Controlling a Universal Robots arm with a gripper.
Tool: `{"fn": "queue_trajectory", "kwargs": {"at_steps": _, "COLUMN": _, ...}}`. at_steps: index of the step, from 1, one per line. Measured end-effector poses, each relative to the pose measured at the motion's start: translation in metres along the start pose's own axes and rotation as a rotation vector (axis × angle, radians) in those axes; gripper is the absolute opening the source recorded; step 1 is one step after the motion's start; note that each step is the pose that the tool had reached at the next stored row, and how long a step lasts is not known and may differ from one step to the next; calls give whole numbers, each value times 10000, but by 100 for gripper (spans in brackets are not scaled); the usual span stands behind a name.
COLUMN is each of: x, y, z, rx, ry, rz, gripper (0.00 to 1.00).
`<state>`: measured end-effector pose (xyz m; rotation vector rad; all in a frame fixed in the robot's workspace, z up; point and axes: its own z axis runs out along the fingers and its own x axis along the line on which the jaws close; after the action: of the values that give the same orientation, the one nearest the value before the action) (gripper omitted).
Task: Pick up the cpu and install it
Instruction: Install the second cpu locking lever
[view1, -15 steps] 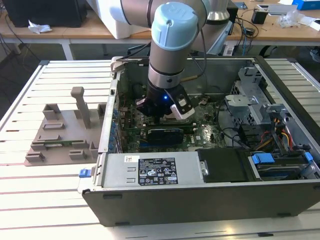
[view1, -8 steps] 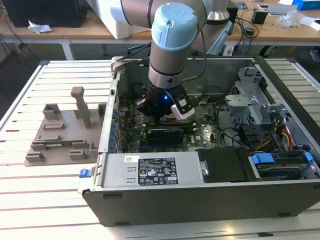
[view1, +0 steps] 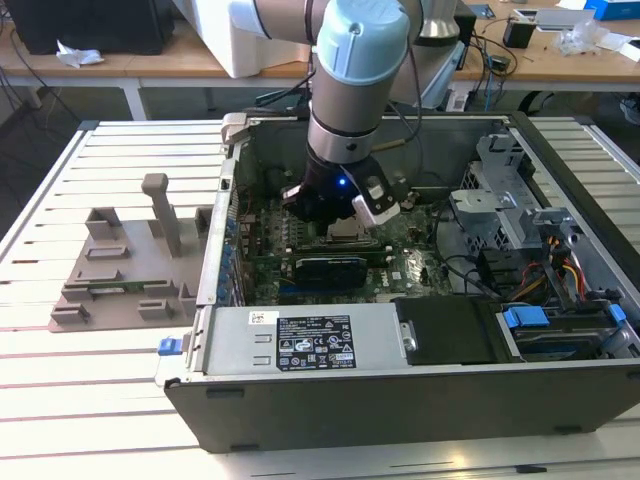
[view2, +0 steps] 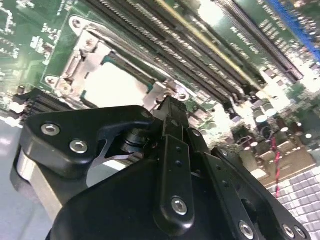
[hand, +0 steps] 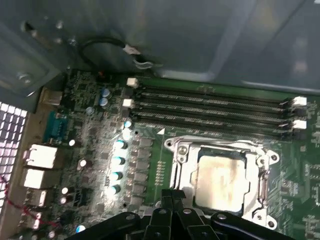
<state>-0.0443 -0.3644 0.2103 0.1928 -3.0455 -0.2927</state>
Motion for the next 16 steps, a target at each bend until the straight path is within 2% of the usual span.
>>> {"fn": "queue_trajectory", "kwargs": {"at_steps": 3, "x": -32, "y": 31, "z": 3, "rx": 7, "ry": 0, "rz": 2, "gripper": 11}}
{"fn": "queue_trajectory", "kwargs": {"at_steps": 8, "x": -47, "y": 53, "z": -27, "rx": 66, "ry": 7, "rz": 7, "gripper": 11}}
{"fn": "queue_trajectory", "kwargs": {"at_steps": 16, "x": -41, "y": 91, "z": -154, "rx": 185, "ry": 22, "rz": 16, "gripper": 11}}
